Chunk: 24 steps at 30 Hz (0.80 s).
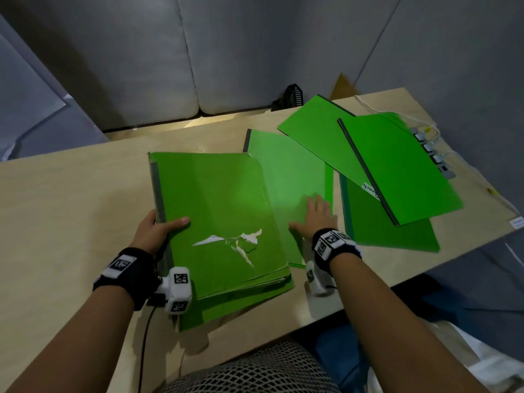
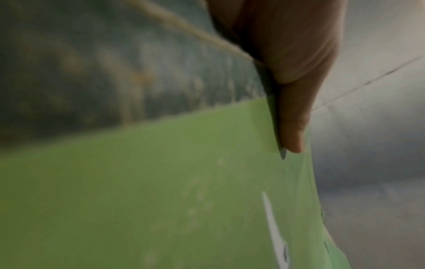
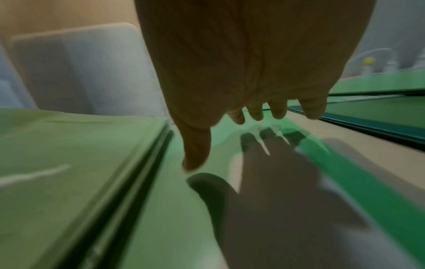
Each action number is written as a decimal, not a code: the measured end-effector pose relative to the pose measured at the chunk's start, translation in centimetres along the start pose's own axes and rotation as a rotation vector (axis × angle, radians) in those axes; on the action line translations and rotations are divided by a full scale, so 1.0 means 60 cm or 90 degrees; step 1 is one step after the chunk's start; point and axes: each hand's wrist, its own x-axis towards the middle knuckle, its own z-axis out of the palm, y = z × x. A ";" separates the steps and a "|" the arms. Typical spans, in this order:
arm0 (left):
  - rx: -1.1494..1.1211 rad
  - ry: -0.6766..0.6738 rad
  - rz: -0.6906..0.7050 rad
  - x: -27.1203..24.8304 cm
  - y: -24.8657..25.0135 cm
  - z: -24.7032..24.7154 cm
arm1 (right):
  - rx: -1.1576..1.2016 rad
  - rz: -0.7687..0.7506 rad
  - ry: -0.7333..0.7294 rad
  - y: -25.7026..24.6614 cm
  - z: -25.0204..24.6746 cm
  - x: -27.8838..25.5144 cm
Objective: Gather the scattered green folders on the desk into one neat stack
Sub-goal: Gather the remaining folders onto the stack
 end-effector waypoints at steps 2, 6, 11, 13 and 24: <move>-0.002 0.011 0.001 -0.007 -0.010 -0.009 | -0.027 0.008 -0.052 0.021 0.016 0.005; -0.021 0.018 0.018 -0.023 0.000 -0.016 | -0.034 -0.016 -0.060 0.025 0.024 0.007; -0.023 0.056 0.080 -0.045 0.076 -0.008 | -0.047 -0.037 -0.066 0.026 0.034 -0.001; -0.006 0.083 0.119 -0.060 0.111 0.001 | -0.055 -0.054 -0.061 0.028 0.039 -0.004; 0.206 0.151 0.315 -0.132 0.235 0.034 | -0.096 -0.143 -0.036 0.020 0.061 -0.046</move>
